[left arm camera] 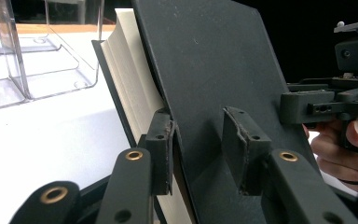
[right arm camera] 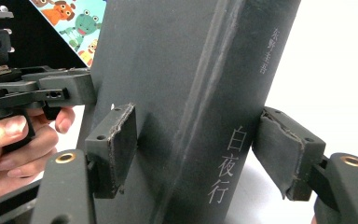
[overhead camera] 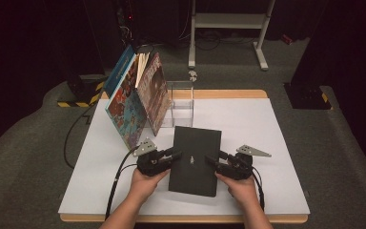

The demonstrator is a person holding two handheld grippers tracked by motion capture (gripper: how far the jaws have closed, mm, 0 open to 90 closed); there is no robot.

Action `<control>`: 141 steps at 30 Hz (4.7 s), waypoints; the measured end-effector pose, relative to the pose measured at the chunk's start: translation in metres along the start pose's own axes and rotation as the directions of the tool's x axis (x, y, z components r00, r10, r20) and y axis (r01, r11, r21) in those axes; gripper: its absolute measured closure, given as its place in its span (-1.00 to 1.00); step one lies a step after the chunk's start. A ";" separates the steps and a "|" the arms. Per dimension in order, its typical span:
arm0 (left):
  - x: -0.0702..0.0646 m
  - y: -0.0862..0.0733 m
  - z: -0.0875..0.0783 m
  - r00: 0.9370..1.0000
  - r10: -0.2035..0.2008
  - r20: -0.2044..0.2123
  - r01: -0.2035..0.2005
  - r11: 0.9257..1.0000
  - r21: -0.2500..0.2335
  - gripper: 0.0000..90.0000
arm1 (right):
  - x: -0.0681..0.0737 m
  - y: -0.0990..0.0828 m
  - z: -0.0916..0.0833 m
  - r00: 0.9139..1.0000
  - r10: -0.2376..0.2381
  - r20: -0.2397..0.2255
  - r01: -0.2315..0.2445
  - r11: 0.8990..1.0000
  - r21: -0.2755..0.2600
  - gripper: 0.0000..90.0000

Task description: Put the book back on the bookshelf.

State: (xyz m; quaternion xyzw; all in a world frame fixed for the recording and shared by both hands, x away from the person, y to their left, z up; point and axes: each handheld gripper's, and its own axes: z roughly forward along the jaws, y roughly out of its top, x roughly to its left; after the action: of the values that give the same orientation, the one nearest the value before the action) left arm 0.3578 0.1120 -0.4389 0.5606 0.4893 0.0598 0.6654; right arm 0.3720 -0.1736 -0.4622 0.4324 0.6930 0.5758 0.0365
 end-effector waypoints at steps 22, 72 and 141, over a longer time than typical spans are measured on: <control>-0.005 0.018 0.014 0.997 0.071 0.018 -0.070 0.994 -0.081 0.48 | 0.003 0.020 -0.002 0.999 -0.031 0.039 0.034 0.996 -0.086 -0.14; -0.004 0.002 0.000 0.989 0.150 0.016 -0.146 0.978 -0.148 0.37 | 0.033 0.007 -0.015 0.962 -0.218 0.162 0.248 0.947 -0.202 -0.11; 0.074 -0.028 -0.042 0.923 0.210 -0.322 -0.206 0.977 0.046 -0.17 | 0.049 0.024 0.000 0.916 -0.400 0.007 0.397 0.907 -0.140 -0.14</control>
State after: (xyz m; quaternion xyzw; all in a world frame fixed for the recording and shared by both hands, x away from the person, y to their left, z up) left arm 0.3524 0.1771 -0.5001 0.5954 0.5302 0.2190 0.5625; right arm 0.3550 -0.1429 -0.4199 0.2719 0.7253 0.6075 0.1758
